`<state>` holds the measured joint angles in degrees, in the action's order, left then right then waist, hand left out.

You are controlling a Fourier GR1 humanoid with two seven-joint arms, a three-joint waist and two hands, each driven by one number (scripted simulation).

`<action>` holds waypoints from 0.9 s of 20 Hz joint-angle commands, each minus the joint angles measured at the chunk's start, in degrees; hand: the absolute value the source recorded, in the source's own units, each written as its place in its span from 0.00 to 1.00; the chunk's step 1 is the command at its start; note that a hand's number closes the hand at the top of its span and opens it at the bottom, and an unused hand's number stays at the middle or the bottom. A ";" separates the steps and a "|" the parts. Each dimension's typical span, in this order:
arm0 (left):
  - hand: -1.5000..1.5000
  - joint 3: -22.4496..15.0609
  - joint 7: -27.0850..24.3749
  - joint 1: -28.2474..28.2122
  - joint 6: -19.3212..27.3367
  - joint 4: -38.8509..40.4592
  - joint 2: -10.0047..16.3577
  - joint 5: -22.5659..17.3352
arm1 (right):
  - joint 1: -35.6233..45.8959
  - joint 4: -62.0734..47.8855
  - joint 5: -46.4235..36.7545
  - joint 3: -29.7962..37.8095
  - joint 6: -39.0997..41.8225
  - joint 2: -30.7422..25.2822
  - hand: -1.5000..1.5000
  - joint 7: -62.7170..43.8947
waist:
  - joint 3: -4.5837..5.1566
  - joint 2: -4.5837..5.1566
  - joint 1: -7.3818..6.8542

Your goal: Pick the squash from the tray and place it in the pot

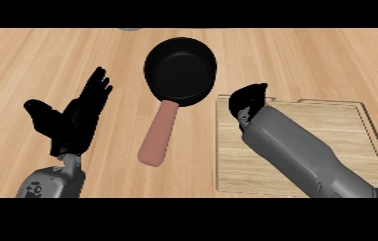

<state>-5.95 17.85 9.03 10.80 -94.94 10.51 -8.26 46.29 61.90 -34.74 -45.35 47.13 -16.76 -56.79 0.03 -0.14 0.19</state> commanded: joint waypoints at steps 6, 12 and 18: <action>0.50 0.50 3.68 -2.09 -1.13 -5.57 -0.34 0.50 | -2.75 1.83 -8.43 3.90 1.11 0.28 1.00 7.17 | -0.04 0.11 -0.53; 0.50 1.62 2.20 0.29 -1.91 -1.16 -1.66 0.61 | -3.83 -3.14 -14.70 4.06 -3.96 3.08 1.00 11.55 | -0.04 0.27 -0.68; 0.50 2.58 1.35 -1.56 -0.41 -0.76 -1.30 1.21 | -7.00 6.37 -11.29 24.48 -22.30 14.01 1.00 -10.16 | -0.31 -1.33 3.55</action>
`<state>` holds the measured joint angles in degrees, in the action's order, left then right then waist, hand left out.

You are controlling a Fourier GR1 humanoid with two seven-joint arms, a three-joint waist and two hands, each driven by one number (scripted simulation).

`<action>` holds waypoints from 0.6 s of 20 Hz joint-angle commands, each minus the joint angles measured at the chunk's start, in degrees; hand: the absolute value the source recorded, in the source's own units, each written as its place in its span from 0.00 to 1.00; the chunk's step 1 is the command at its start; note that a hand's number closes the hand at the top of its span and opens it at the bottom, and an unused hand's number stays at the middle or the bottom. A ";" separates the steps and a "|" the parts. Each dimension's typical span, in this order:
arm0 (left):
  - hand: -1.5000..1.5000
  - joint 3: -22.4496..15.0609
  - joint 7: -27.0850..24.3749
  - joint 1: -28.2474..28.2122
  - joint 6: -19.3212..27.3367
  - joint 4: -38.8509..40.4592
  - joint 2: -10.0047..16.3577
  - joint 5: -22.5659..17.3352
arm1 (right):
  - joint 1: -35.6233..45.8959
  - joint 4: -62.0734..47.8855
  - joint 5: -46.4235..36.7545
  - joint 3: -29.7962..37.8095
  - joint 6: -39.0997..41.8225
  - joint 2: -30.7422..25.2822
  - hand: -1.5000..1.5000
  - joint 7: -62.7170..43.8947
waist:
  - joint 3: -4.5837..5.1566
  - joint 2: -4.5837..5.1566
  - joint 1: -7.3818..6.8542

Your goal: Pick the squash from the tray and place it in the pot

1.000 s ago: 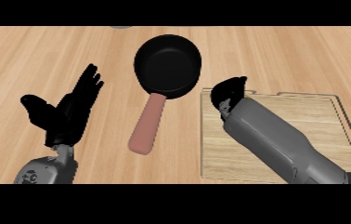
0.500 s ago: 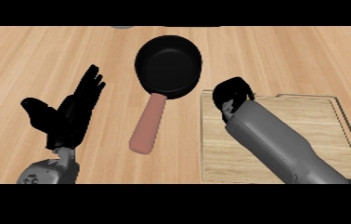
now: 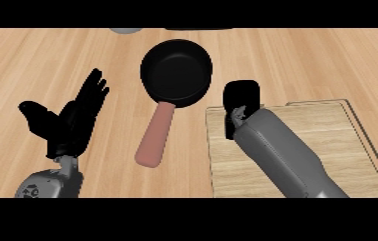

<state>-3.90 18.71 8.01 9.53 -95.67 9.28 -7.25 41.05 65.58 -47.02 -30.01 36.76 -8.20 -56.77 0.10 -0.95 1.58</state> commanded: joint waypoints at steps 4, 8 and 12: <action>0.50 0.48 0.95 -0.90 -0.54 -1.08 0.73 -0.61 | -3.60 9.28 -0.39 10.70 -22.63 7.98 1.00 -18.57 | -0.20 -0.67 0.44; 0.50 1.40 1.04 -0.96 -0.60 -0.66 1.39 -0.72 | -2.65 15.59 -9.02 6.84 -25.21 8.09 1.00 -27.51 | 0.03 -0.84 0.17; 0.50 0.61 1.03 -1.41 -0.58 -1.14 0.76 -0.55 | -2.59 22.74 -17.21 4.85 -25.11 8.13 1.00 -28.38 | 0.03 -0.71 0.30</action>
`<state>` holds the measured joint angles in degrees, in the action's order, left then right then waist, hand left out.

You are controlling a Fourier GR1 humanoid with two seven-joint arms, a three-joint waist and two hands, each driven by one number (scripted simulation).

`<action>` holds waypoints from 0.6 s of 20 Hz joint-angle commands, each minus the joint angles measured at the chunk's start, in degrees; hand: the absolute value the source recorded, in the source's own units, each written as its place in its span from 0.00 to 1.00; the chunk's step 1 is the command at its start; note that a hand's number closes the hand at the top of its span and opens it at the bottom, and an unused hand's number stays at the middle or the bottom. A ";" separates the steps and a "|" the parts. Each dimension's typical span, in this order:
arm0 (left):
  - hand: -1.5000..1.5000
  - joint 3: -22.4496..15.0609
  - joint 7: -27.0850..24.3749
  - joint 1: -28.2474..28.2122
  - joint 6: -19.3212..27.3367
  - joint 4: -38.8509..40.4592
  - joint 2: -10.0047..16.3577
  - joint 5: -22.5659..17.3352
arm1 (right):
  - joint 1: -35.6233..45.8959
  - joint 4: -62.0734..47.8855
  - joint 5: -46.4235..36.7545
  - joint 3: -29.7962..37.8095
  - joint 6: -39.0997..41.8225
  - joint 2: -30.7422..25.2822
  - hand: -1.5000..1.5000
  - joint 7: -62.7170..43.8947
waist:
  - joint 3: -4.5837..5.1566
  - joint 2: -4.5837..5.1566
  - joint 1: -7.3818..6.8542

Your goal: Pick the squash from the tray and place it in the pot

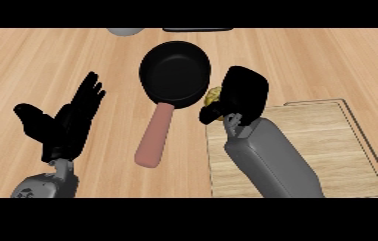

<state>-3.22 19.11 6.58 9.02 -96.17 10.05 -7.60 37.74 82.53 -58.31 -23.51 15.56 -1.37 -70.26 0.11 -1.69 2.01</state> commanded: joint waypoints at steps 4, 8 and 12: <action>0.50 -0.78 -0.59 -0.38 -0.23 0.42 -0.54 0.46 | 3.91 11.96 -9.00 -2.94 -1.77 1.31 1.00 -14.92 | 0.10 0.10 -1.16; 0.50 -1.87 -0.10 -0.34 -0.76 0.01 -1.13 0.31 | 9.56 17.30 -14.41 -4.83 4.68 1.31 1.00 -14.93 | 0.09 0.12 -1.46; 0.50 -2.66 -1.60 0.57 -0.58 0.83 -2.00 1.17 | 20.76 15.80 -13.10 -3.82 6.09 1.31 1.00 -14.91 | 0.14 0.67 -3.24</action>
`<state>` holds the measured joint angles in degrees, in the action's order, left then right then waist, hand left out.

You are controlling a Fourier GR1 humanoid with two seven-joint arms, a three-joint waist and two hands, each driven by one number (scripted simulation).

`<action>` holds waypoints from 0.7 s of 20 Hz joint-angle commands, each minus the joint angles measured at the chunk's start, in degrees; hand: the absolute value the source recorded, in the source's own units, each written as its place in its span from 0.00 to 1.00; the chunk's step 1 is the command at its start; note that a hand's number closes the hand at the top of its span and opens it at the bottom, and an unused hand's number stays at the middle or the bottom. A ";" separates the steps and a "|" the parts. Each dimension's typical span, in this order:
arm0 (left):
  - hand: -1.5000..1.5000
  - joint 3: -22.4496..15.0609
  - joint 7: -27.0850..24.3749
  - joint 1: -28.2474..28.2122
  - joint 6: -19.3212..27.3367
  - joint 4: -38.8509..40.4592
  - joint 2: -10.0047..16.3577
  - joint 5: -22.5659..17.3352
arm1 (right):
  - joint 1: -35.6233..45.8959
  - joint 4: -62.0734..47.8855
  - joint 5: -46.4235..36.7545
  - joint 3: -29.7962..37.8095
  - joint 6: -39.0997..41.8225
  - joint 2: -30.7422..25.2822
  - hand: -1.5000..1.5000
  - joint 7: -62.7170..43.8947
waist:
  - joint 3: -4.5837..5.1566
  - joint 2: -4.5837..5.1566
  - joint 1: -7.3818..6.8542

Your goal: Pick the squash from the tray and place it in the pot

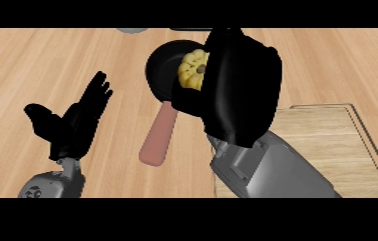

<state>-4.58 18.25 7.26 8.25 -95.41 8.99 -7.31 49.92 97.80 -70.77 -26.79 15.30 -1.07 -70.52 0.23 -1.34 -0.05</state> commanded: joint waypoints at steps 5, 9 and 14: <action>0.50 -0.55 0.73 0.99 -1.21 -0.17 0.28 -0.11 | 15.96 -3.56 2.05 3.15 5.06 1.02 1.00 -14.65 | -0.05 0.68 -1.91; 0.50 -0.53 -1.25 2.09 -1.69 1.67 -0.22 0.02 | 22.54 -13.02 3.41 7.31 2.59 1.02 1.00 -14.33 | 0.01 1.26 -2.59; 0.50 -0.38 0.31 2.47 -2.15 -0.03 0.46 -0.29 | 27.85 -22.42 5.07 13.48 -0.29 1.03 1.00 -12.51 | -0.02 1.46 -3.29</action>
<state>-5.64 18.25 9.33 7.16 -94.77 8.47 -6.93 72.02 82.49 -67.18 -16.72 14.84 -0.91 -70.43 0.22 -0.13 -2.83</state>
